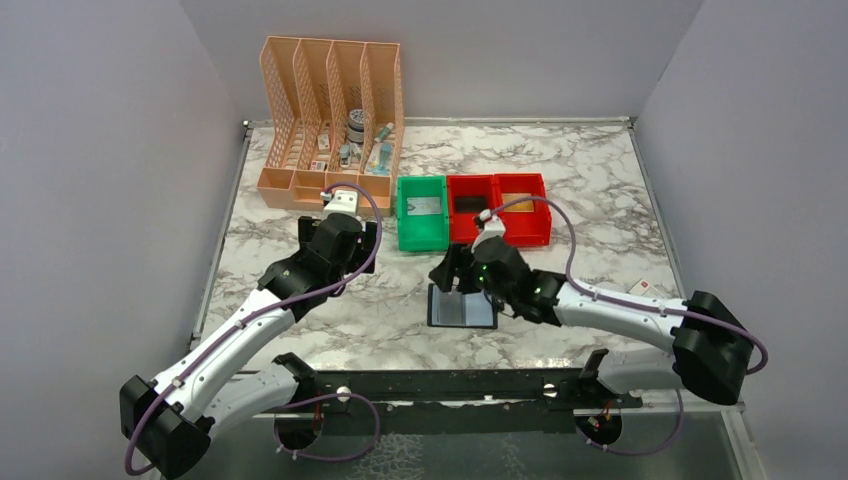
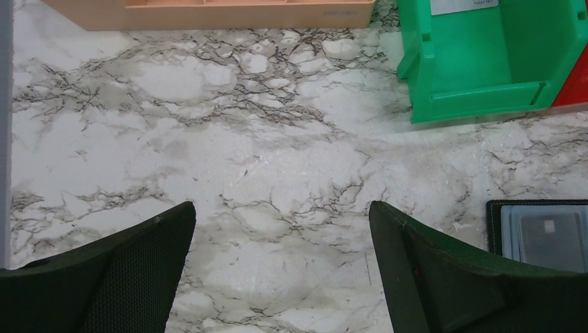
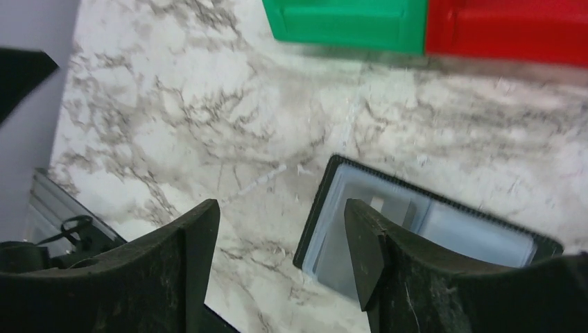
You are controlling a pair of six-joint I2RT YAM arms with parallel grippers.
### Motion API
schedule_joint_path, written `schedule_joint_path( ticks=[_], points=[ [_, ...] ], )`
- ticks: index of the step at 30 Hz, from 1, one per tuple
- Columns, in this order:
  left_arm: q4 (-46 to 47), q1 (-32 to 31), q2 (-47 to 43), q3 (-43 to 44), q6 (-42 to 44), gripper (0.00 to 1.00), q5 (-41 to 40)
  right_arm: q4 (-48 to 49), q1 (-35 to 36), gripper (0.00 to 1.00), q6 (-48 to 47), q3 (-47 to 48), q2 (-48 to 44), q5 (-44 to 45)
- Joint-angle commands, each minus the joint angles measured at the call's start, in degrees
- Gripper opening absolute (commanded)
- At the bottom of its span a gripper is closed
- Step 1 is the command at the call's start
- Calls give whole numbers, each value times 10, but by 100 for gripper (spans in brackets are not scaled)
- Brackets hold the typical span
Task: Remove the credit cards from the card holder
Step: Remove the credit card from the card holder.
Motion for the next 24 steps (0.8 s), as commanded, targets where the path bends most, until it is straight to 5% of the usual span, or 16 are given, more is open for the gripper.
schedule_joint_path(
  ticks=[1,24],
  points=[
    [-4,3,-6,-5,-4,99,-15,-101,70,66,77,15,29,166],
    [-6,7,2,-6,-9,99,-14,-217,81,47,40,102,196,147]
  ],
)
